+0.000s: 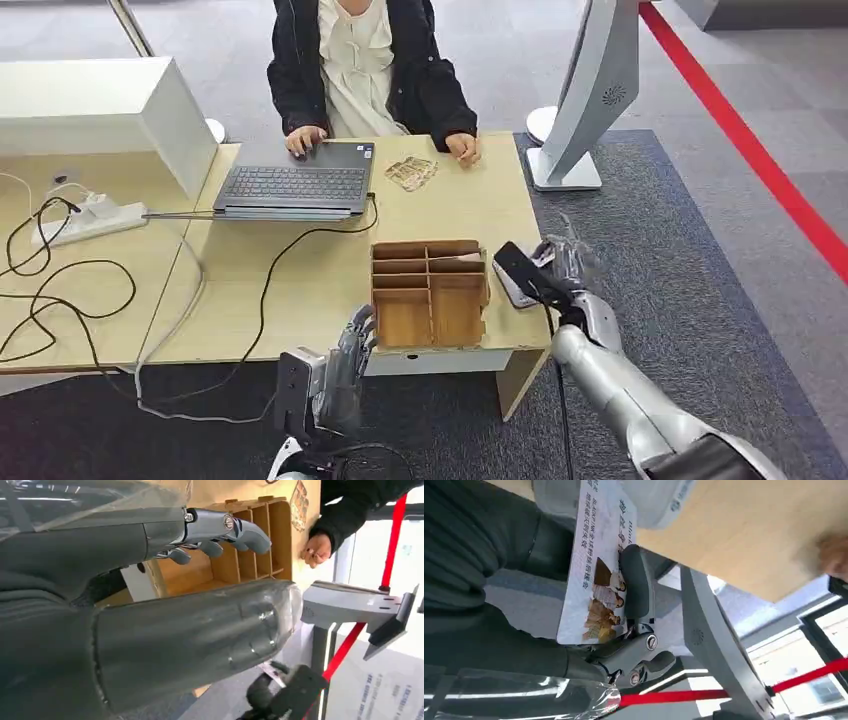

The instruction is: Pass the card to the sensor for recognition and then transmit it.

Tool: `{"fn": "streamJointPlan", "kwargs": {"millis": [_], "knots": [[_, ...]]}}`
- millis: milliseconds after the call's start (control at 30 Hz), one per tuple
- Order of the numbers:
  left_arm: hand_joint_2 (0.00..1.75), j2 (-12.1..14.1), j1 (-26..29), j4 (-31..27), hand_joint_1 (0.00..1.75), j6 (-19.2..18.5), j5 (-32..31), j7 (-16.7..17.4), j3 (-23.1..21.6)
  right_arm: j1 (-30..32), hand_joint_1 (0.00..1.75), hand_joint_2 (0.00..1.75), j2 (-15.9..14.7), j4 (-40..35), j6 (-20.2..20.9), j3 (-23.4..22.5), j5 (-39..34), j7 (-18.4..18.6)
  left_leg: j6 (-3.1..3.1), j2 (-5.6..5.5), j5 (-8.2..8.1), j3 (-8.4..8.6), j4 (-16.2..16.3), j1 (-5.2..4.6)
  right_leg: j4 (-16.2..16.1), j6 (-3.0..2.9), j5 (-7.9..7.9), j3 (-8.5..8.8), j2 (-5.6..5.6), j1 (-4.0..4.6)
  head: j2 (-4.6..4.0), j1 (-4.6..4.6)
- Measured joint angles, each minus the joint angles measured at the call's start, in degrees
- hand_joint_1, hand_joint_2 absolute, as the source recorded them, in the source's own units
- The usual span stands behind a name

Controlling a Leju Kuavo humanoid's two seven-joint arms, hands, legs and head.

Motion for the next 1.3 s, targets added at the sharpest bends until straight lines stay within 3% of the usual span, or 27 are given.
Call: {"fn": "streamJointPlan", "kwargs": {"millis": [267,533,733,900,1300], "knots": [[0.0,0.0,0.0,0.3,0.0,0.5,0.9,-0.5,0.0,1.8,1.75,1.75,-2.6,-22.1,1.2,-0.3,-1.2,2.7,0.0,0.0,0.0,-0.01,0.0,0.01,0.0,0.0,0.0,-0.04,0.01,0.01,0.0,0.0],[0.0,0.0,0.0,0.4,0.0,0.5,0.9,-0.7,-0.1,5.4,1.75,1.75,-2.3,-31.6,4.4,-0.1,-5.6,0.8,-0.01,0.04,0.0,-0.05,0.0,0.01,0.0,0.0,0.0,-0.04,0.03,0.02,0.0,0.0],[0.0,0.0,-0.1,0.4,0.0,-0.3,0.7,-0.1,-0.1,6.8,1.75,1.75,-1.9,-34.2,5.6,0.6,-6.5,0.9,0.0,-0.01,0.0,-0.07,0.0,0.01,0.0,0.0,0.0,-0.05,-0.02,0.01,0.0,0.02],[0.0,0.0,-0.4,0.4,0.0,-4.1,-0.2,0.5,-0.8,6.6,1.75,1.75,-2.1,-34.7,6.2,1.0,-4.8,3.1,0.0,0.0,0.0,-0.07,0.0,0.01,0.0,0.0,0.0,-0.06,-0.01,0.01,0.0,0.02],[0.0,-0.2,-1.1,1.0,0.0,-9.8,-1.0,1.1,-1.4,0.8,1.75,1.75,-2.9,-30.9,8.9,1.7,-2.4,4.5,0.0,-0.01,0.0,-0.08,0.0,0.01,0.0,0.0,0.0,-0.07,-0.01,0.01,0.0,0.02]]}}
